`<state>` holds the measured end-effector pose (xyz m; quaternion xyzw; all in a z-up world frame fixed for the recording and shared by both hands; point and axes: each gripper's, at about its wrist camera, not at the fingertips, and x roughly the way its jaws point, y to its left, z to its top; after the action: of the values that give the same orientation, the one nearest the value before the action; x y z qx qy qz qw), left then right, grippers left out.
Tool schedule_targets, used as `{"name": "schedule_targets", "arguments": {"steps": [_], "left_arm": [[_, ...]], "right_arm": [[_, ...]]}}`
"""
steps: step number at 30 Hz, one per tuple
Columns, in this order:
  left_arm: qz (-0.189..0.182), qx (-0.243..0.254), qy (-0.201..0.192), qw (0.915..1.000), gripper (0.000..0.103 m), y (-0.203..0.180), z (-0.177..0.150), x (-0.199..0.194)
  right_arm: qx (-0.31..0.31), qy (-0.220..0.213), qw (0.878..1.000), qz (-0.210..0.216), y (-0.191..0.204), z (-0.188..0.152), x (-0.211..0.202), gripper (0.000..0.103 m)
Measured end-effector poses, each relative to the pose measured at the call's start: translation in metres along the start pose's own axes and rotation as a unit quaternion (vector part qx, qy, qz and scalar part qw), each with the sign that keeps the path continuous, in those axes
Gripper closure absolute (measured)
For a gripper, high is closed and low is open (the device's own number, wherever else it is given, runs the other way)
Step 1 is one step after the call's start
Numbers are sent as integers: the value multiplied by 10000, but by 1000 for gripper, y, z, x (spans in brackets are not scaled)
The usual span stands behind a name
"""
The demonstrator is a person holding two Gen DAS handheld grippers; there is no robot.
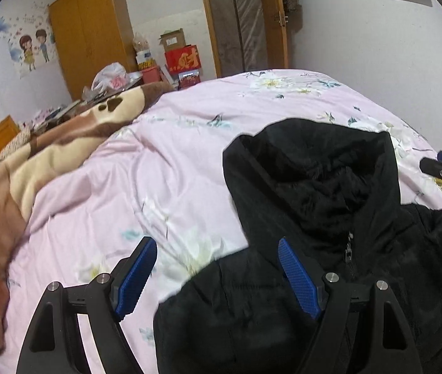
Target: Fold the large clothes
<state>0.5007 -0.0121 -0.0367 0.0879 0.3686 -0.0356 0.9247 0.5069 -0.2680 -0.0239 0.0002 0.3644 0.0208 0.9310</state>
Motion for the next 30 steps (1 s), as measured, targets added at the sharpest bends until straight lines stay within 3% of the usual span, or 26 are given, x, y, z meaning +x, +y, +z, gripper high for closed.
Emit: {"name": "schedule_targets", "arguments": {"steps": [4, 12, 18, 21, 23, 25, 26, 27, 30], "left_arm": [[-52, 33, -82, 9999, 23, -2, 22, 17], [-304, -171, -27, 9994, 23, 8, 74, 61], [-509, -277, 384, 9976, 23, 10, 97, 114], [-706, -688, 461, 9941, 23, 14, 98, 134], [-706, -759, 571, 9930, 23, 12, 97, 146], [-655, -614, 676, 9937, 43, 4, 96, 155], [-633, -545, 758, 9936, 71, 0, 95, 159], [-575, -484, 912, 9930, 91, -3, 94, 164], [-516, -654, 927, 9922, 98, -1, 90, 163]], "right_arm": [[139, -30, 9999, 49, -6, 23, 17, 28], [417, 338, 9985, 114, -17, 55, 64, 28], [519, 664, 9964, 126, -22, 65, 101, 28], [717, 914, 9932, 121, -30, 65, 121, 28], [714, 1010, 9923, 37, -32, 63, 129, 35], [655, 1045, 9923, 77, -32, 60, 132, 72], [649, 1067, 9921, 137, -31, 59, 132, 77], [613, 1050, 9925, 130, -29, 58, 131, 81], [410, 887, 9949, 247, -21, 57, 121, 91]]}}
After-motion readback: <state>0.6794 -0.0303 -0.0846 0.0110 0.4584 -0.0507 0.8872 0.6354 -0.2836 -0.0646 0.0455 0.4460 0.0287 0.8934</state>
